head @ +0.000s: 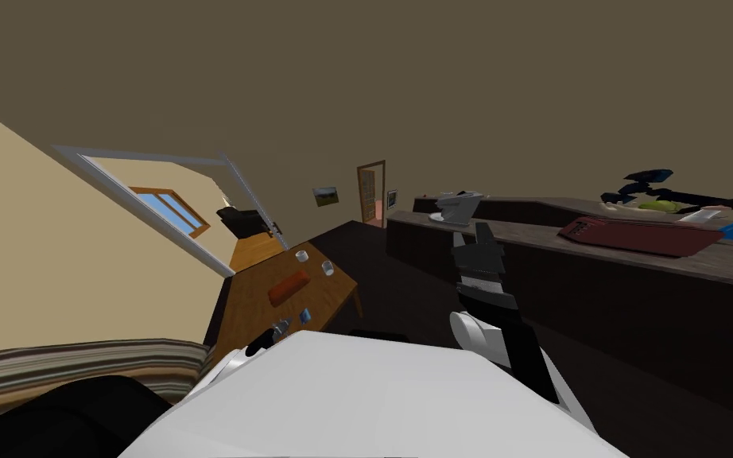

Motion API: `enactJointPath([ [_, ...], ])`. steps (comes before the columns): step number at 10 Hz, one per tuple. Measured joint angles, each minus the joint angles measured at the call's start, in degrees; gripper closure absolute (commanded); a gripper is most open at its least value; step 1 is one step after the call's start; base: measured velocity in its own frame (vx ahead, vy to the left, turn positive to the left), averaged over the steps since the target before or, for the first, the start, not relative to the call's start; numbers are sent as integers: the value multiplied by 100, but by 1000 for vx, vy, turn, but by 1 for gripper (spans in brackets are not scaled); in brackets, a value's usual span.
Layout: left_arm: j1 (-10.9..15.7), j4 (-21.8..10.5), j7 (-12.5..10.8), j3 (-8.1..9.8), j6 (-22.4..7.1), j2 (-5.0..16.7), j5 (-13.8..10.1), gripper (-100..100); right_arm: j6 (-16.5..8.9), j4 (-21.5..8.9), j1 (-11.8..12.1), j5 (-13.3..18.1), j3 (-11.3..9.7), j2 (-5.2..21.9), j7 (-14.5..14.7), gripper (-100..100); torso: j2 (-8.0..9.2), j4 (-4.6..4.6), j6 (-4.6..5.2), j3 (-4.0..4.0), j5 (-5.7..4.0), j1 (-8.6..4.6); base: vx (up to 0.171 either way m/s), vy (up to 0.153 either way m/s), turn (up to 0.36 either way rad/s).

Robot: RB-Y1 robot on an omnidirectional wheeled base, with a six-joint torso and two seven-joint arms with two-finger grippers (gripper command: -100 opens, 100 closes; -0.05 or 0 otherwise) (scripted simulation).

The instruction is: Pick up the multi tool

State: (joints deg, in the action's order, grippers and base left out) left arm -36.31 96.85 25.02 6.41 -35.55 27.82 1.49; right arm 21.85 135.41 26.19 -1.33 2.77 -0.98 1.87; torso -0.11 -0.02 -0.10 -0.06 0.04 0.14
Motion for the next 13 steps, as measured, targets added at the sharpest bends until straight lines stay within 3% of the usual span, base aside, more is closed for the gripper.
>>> enactJointPath([
  [1,-1,1,-2,0,2,0,0,-100,0,0,0,0,0,0,0,0,1,0,1,0,-3,-10,-11,5,-93],
  [6,321,-584,-92,35,198,-18,58,-100,0,0,-1,0,-1,0,0,0,7,2,1,4,-3,-13,-18,6,-47],
  [7,328,-602,-96,37,213,-17,58,100,0,0,0,0,0,0,0,0,5,1,0,3,-4,-14,0,0,0],
  [11,320,-608,-99,40,199,-18,57,100,0,0,0,0,0,0,0,0,3,5,7,4,-3,-16,-1,1,4],
  [12,320,-608,-98,40,200,-17,58,0,0,0,0,0,0,0,0,0,3,4,6,4,-3,-15,0,0,0],
  [13,321,-607,-98,39,200,-17,58,100,0,0,0,0,0,0,0,0,3,4,6,4,-3,-15,13,-3,65],
])
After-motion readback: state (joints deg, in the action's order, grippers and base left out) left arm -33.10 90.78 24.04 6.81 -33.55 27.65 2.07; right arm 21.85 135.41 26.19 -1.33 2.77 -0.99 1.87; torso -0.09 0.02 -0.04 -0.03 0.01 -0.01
